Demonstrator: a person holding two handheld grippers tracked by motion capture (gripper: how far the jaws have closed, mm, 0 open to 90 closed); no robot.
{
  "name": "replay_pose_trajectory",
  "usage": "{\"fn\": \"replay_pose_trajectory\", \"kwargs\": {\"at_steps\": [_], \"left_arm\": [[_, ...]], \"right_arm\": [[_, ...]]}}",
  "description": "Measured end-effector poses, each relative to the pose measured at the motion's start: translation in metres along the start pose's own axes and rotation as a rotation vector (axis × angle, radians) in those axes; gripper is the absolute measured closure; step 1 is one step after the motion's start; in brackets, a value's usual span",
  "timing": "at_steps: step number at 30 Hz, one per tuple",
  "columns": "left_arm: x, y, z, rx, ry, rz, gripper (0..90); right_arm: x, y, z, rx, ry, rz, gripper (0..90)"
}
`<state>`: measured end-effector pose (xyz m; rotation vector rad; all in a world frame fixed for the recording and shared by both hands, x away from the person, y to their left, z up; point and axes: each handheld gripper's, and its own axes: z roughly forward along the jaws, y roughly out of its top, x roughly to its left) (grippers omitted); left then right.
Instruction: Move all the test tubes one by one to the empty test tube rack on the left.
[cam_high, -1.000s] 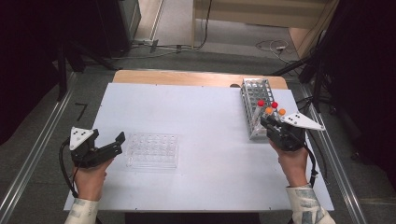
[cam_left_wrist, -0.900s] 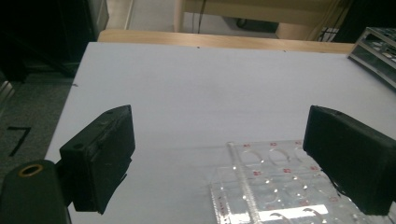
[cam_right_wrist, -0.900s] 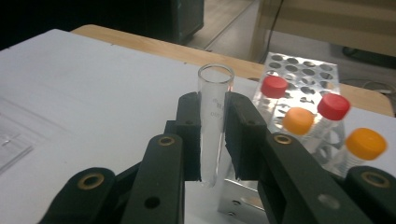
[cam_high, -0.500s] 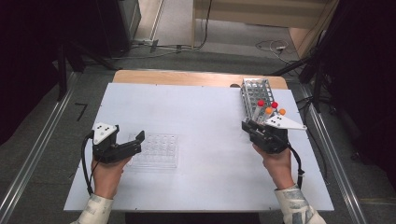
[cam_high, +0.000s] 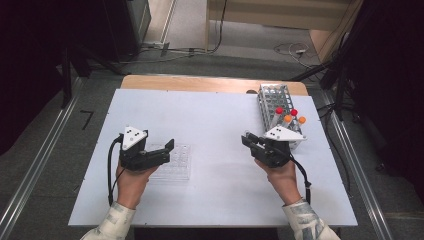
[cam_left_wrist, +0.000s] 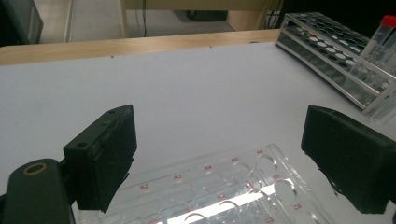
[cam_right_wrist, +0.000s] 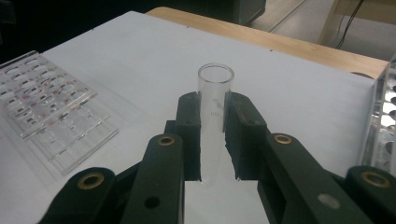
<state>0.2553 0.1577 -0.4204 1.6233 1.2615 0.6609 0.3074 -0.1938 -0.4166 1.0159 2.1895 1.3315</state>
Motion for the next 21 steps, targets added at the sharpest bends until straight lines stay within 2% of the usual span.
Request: {"fn": "replay_pose_trajectory", "kwargs": {"at_steps": [6,8,11,17,18,21], "left_arm": [[-0.014,0.002,0.009,0.011,-0.032,0.033,11.3],[-0.018,0.004,0.011,0.009,-0.053,0.029,12.1],[-0.024,0.006,0.015,0.011,-0.078,0.051,14.9],[-0.033,0.011,0.02,0.019,-0.131,0.038,15.7],[-0.034,0.011,0.021,0.019,-0.139,0.037,19.3],[-0.04,0.014,0.021,0.021,-0.173,0.043,21.1]], "right_arm": [[0.012,-0.003,0.011,0.013,0.023,-0.029,73.6],[0.014,-0.003,0.013,0.015,0.024,-0.037,73.6],[0.019,-0.004,0.016,0.022,0.031,-0.052,73.6],[0.027,-0.005,0.023,0.034,0.044,-0.066,73.6],[0.03,-0.005,0.024,0.037,0.05,-0.075,73.6],[0.032,-0.006,0.026,0.041,0.053,-0.082,73.6]]}}
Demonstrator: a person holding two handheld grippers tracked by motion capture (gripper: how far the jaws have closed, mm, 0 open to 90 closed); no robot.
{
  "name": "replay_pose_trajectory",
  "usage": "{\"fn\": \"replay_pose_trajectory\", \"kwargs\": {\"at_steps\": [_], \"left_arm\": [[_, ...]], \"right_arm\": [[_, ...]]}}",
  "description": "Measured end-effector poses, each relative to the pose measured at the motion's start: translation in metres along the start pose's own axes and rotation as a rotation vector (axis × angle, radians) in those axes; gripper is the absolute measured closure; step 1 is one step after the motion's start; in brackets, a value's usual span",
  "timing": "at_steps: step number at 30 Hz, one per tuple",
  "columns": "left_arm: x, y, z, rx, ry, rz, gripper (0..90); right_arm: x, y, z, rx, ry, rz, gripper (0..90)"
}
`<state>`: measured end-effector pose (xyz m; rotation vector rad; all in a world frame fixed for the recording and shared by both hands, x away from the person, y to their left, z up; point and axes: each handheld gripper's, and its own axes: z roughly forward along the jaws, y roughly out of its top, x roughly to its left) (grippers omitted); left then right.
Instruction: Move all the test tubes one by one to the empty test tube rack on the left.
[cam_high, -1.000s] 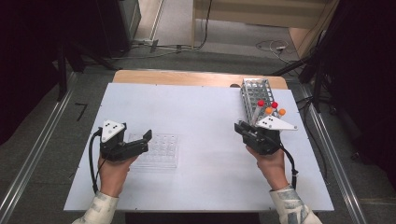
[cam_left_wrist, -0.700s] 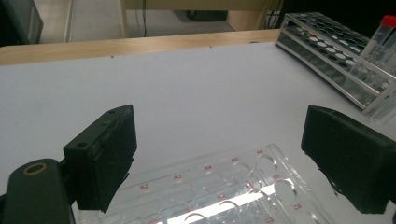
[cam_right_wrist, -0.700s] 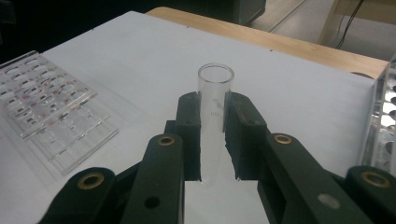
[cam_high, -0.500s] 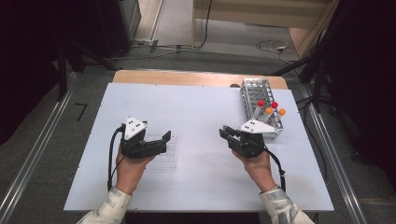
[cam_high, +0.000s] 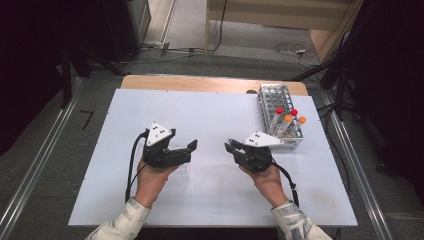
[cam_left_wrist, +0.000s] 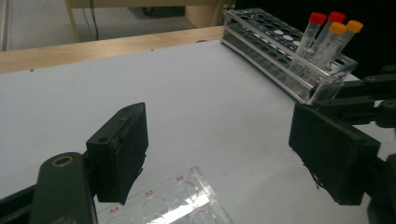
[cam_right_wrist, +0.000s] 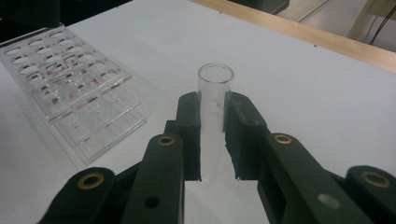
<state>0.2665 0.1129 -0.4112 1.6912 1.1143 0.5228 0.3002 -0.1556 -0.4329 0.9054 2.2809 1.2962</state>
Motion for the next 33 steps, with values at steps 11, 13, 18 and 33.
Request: {"fn": "replay_pose_trajectory", "kwargs": {"at_steps": [11,13,18,33], "left_arm": [[-0.028,0.009,0.018,0.033,-0.086,0.046,30.3],[-0.033,0.011,0.023,0.038,-0.09,0.056,35.6],[-0.043,0.013,0.035,0.058,-0.122,0.076,46.7],[-0.052,0.012,0.056,0.096,-0.144,0.075,62.8]], "right_arm": [[0.01,-0.002,0.006,0.009,0.011,-0.03,73.6],[0.012,-0.002,0.007,0.006,0.008,-0.034,73.6],[0.016,-0.003,0.009,0.0,0.008,-0.049,73.6],[0.017,-0.004,0.009,-0.003,-0.015,-0.036,73.6]]}}
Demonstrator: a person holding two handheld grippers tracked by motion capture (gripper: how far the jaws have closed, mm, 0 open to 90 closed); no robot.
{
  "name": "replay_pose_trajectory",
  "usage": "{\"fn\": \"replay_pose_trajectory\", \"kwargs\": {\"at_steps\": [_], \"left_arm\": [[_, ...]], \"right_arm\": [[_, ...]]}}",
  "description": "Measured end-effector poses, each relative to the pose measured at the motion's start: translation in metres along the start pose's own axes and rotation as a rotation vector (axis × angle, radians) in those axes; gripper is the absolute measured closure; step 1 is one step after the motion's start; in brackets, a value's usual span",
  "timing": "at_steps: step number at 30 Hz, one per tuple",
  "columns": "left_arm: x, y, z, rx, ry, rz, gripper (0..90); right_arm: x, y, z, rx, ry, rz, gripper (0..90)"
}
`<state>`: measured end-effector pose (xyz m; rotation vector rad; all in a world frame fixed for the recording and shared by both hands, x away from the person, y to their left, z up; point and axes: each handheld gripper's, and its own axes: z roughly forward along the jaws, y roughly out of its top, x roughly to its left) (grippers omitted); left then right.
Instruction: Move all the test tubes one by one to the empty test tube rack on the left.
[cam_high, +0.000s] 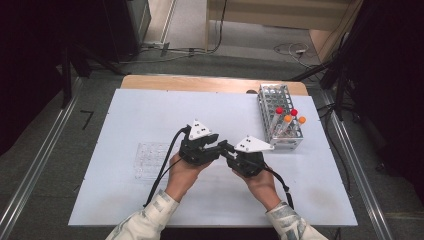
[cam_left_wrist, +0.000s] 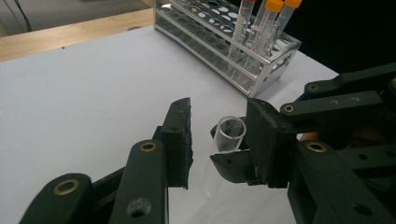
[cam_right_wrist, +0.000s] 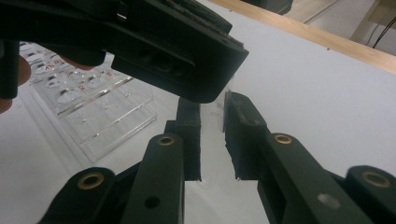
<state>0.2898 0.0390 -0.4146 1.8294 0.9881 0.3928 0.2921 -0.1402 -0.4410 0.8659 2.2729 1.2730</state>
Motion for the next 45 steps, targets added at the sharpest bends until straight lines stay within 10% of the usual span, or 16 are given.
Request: {"fn": "replay_pose_trajectory", "kwargs": {"at_steps": [13,21,45], "left_arm": [[-0.004,0.001,0.004,0.012,-0.006,0.025,76.8],[-0.002,0.009,-0.004,-0.003,0.01,0.035,77.0],[0.047,0.017,-0.079,-0.06,0.155,0.024,77.0]], "right_arm": [[0.0,0.0,-0.001,-0.009,-0.005,0.004,72.6],[-0.004,0.0,-0.001,0.01,0.047,0.03,43.9],[-0.011,-0.002,-0.012,0.016,0.027,0.048,37.5]]}}
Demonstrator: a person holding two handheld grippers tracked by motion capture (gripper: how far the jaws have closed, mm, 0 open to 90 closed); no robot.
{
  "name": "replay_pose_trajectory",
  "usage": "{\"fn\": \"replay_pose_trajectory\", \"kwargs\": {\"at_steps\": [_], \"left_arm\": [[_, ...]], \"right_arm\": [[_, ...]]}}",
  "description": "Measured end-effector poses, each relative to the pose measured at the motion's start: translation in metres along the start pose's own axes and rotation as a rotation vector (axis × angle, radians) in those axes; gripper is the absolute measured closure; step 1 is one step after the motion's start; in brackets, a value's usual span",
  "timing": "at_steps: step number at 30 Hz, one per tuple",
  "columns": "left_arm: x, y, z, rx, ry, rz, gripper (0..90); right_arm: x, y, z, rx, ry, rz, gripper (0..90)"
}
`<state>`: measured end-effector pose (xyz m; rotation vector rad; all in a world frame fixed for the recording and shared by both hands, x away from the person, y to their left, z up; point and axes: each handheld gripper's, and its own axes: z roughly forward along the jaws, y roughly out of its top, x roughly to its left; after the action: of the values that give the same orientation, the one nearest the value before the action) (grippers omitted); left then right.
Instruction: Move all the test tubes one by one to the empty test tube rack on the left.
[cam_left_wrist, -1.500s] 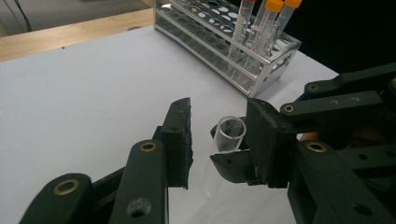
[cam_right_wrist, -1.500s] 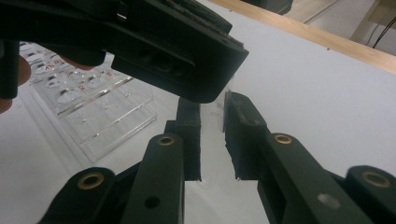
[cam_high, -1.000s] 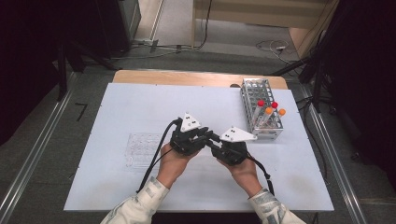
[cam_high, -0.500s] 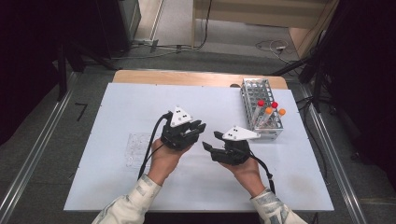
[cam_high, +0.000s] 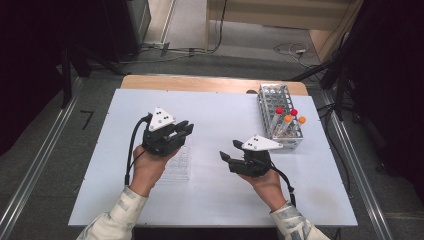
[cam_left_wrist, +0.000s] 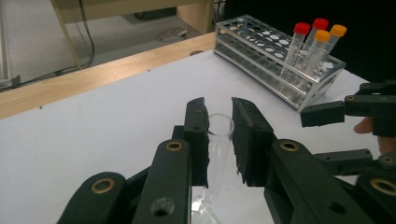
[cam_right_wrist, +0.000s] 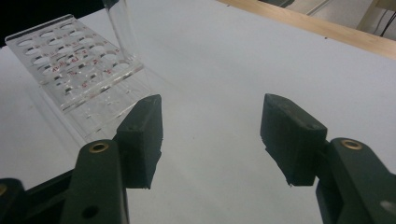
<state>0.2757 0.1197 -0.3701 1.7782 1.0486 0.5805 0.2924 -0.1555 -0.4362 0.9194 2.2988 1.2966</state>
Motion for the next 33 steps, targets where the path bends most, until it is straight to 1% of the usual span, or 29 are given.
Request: {"fn": "replay_pose_trajectory", "kwargs": {"at_steps": [2,7,11,17,22,24,28,30,33], "left_arm": [[0.002,-0.001,-0.003,-0.001,0.005,-0.005,77.0],[0.003,-0.006,-0.003,0.014,0.018,0.009,77.0],[0.003,-0.013,0.0,0.033,0.029,0.02,76.9],[0.003,-0.024,0.008,0.054,0.035,0.022,76.9],[0.002,-0.036,0.015,0.077,0.034,0.012,76.8],[0.002,-0.041,0.017,0.088,0.035,0.015,76.8],[0.003,-0.05,0.022,0.104,0.034,0.0,76.4],[0.004,-0.053,0.024,0.115,0.031,-0.003,76.4],[0.004,-0.054,0.025,0.117,0.025,-0.008,76.0]], "right_arm": [[-0.001,0.0,0.0,0.001,-0.001,0.0,37.5],[-0.002,-0.001,-0.001,-0.003,-0.004,0.005,37.4],[-0.002,0.0,-0.002,-0.003,-0.003,0.01,37.4],[-0.002,-0.001,-0.002,-0.001,-0.004,0.008,37.2],[-0.003,-0.002,-0.002,0.003,-0.007,0.011,37.1],[-0.002,-0.002,-0.002,0.003,-0.007,0.011,37.1],[-0.003,-0.003,-0.001,0.007,-0.006,0.007,37.1],[-0.002,-0.003,0.0,0.011,-0.007,0.006,37.0],[-0.002,-0.003,0.001,0.012,-0.005,0.004,36.9]]}}
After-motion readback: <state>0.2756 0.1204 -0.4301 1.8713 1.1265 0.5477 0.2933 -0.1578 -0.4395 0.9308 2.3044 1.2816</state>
